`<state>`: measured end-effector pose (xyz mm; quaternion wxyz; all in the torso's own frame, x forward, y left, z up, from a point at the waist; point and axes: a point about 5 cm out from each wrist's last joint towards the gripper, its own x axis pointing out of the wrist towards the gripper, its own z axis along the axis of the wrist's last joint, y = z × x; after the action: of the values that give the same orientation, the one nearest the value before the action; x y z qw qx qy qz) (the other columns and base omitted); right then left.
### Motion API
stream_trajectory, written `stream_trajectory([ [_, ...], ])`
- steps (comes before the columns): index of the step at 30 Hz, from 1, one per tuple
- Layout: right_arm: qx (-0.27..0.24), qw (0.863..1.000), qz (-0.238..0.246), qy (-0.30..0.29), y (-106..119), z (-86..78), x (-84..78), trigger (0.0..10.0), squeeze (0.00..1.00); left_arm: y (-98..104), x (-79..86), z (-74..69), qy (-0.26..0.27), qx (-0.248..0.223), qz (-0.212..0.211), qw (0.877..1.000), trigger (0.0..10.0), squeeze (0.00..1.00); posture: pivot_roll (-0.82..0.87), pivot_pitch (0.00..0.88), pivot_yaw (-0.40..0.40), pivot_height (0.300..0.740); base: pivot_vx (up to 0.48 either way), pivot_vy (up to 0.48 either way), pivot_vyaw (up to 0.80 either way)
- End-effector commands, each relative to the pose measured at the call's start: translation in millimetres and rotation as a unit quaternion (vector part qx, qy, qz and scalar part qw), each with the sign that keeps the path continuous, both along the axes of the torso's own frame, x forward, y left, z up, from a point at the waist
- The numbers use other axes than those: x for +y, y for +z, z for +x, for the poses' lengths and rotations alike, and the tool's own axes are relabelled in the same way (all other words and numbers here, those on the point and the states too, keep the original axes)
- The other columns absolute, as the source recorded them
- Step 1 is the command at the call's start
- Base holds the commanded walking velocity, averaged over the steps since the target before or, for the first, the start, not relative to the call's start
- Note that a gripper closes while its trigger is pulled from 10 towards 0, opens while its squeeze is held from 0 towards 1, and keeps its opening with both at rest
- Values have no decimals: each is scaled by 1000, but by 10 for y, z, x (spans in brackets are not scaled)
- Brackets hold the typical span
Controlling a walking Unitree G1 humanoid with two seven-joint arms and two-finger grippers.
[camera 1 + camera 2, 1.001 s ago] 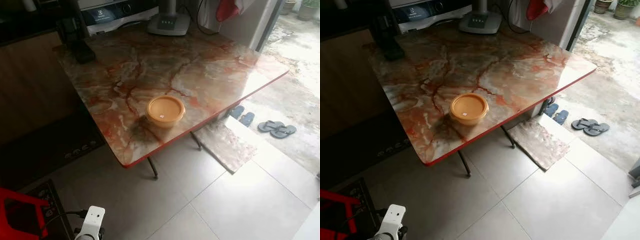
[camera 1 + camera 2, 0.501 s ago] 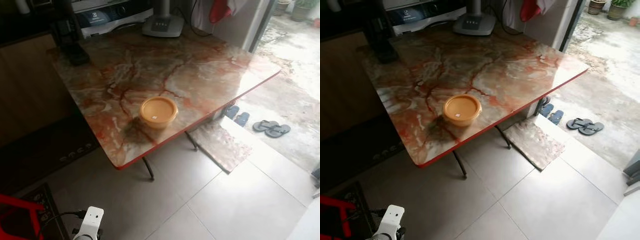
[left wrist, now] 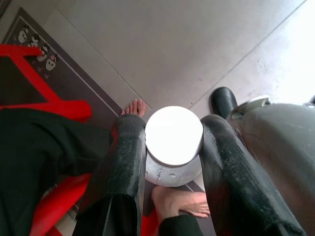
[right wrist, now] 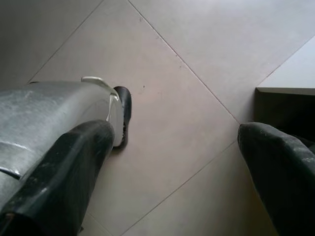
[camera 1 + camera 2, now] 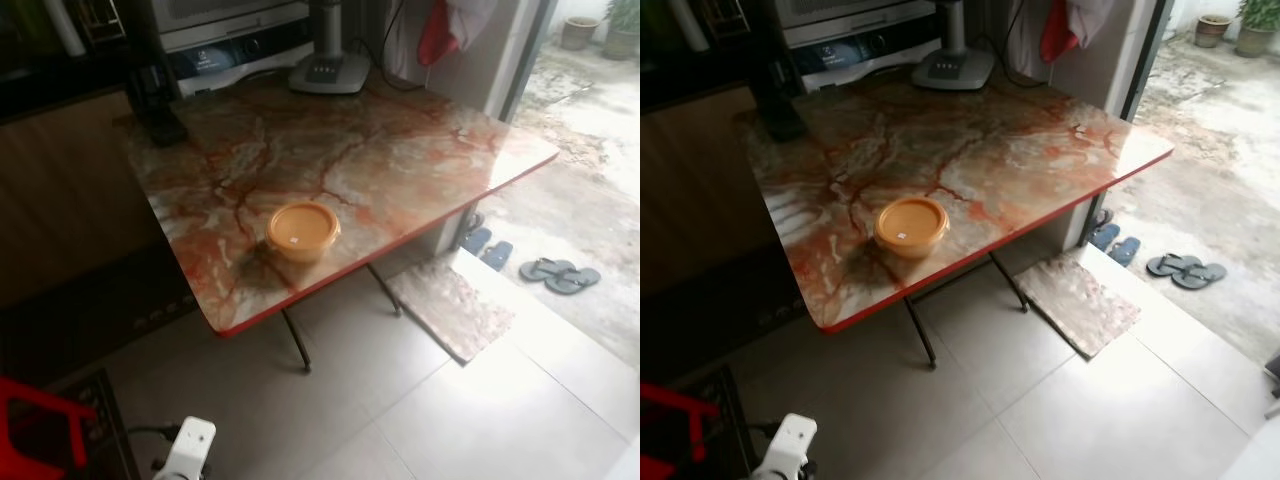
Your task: Restocking fridge
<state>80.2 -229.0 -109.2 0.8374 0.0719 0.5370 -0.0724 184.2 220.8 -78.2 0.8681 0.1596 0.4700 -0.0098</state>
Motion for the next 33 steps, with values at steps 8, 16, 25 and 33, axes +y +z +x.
stream_trajectory([
  [8, 11, 1000, 1, -1, -12, -60, -4, 10000, 0, -28, -50, -32, 3, 7, -8, 1000, 10000, 0, 30, 76, 1, 740, 0, 0, 0],
  [16, 22, 1000, -4, 17, -15, -73, -13, 10000, 0, -31, -55, -38, 3, 8, -10, 1000, 10000, 0, 34, 82, -5, 740, 0, 0, -735],
  [25, 23, 1000, -4, 20, -16, -75, -11, 10000, 0, -34, -51, -45, 3, 10, -10, 1000, 10000, 0, 37, 85, -4, 740, 0, 0, -786],
  [33, 26, 999, -4, 24, -17, -76, -10, 10000, 0, -33, -49, -41, -6, 12, -4, 1000, 10000, 0, 42, 87, -4, 740, 0, 0, -782],
])
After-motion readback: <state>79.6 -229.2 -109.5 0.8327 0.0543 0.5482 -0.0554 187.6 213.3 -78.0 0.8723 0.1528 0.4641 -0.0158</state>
